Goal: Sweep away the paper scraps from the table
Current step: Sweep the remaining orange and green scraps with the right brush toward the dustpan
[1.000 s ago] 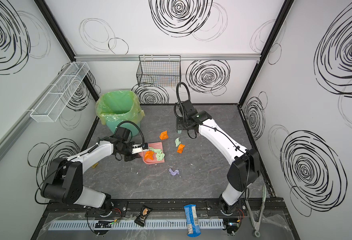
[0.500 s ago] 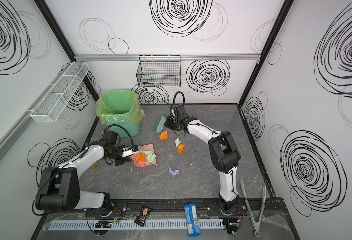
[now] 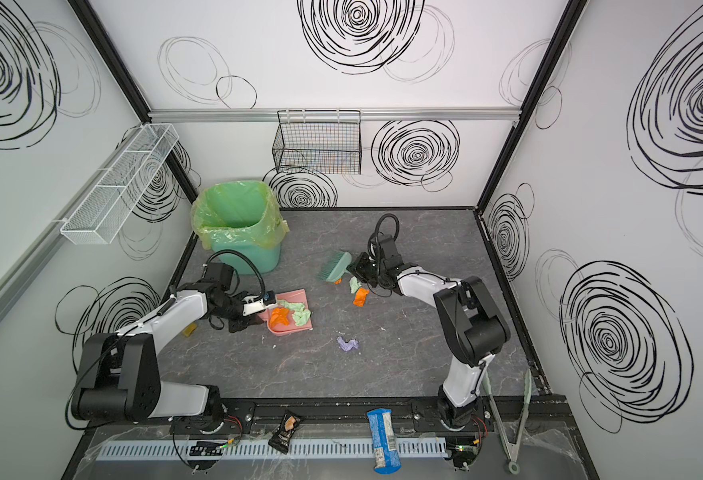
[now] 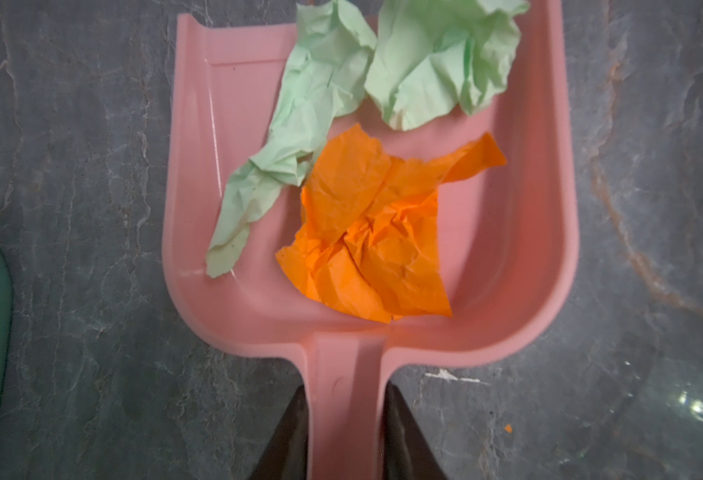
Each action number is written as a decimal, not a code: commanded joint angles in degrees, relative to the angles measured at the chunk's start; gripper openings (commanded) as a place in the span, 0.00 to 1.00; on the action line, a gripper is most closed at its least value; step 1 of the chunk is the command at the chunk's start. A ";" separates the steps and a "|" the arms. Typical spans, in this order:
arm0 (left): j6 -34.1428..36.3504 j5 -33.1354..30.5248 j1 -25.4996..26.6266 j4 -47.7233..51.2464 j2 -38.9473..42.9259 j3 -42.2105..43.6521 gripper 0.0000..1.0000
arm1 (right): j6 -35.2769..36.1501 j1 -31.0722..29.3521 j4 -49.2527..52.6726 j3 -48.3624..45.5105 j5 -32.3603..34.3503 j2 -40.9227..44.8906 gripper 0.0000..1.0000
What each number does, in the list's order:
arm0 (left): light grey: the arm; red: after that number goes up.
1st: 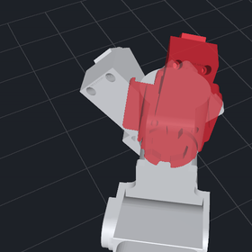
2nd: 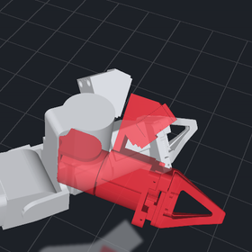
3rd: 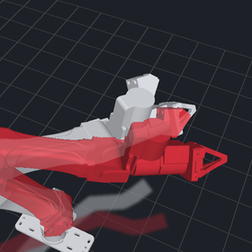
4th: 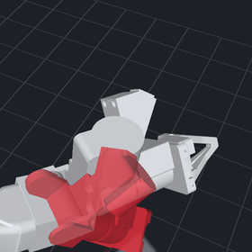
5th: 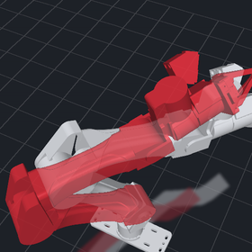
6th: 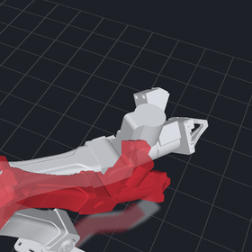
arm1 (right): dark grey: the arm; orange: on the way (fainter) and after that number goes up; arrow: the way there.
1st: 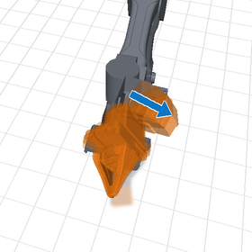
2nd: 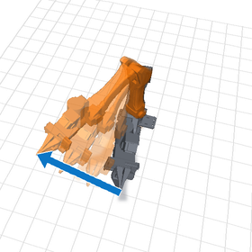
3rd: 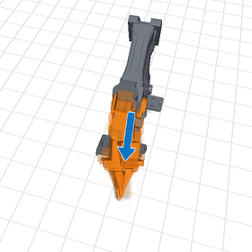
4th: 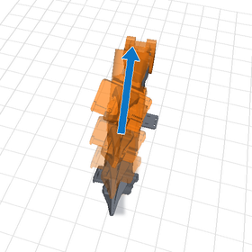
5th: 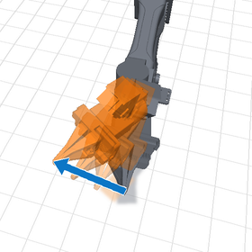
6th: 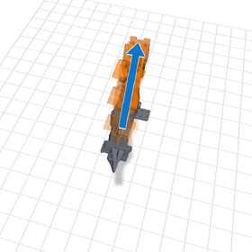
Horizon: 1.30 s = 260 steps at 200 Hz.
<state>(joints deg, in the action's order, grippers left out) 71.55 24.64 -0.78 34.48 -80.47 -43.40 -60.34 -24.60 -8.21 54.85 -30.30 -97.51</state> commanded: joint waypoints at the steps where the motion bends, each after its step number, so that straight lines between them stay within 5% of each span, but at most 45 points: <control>1: 0.93 1.81 0.33 -0.09 -0.35 -0.56 0.00 | -0.67 0.95 -1.16 -7.32 -0.15 6.85 0.00; 77: -1.83 0.29 3.88 -2.05 -0.94 -0.81 0.00 | 2.76 2.93 9.48 -18.97 -0.35 33.47 0.00; 114: -4.87 -2.32 8.59 -3.88 1.27 0.55 0.00 | 17.80 3.95 21.03 -9.95 3.56 40.18 0.00; 136: -6.50 -3.86 10.75 -5.02 2.24 1.38 0.00 | 33.33 5.22 40.65 4.10 17.31 35.30 0.00; 160: -6.95 -4.76 11.65 -4.98 1.53 0.24 0.00 | 41.53 4.98 57.48 15.77 36.62 25.26 0.00; 180: -6.99 -5.63 12.23 -4.42 -0.10 -1.67 0.00 | 42.90 4.17 65.49 22.39 47.54 17.57 0.00; 260: -7.55 -6.70 14.57 -3.98 -4.83 -6.69 0.00 | 38.51 -10.46 79.68 39.65 67.83 -10.79 0.00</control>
<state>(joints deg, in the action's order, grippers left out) 64.62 17.93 12.91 30.35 -83.96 -48.42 -20.88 -30.50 63.26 89.82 27.68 -103.13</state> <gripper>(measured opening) 0.285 0.105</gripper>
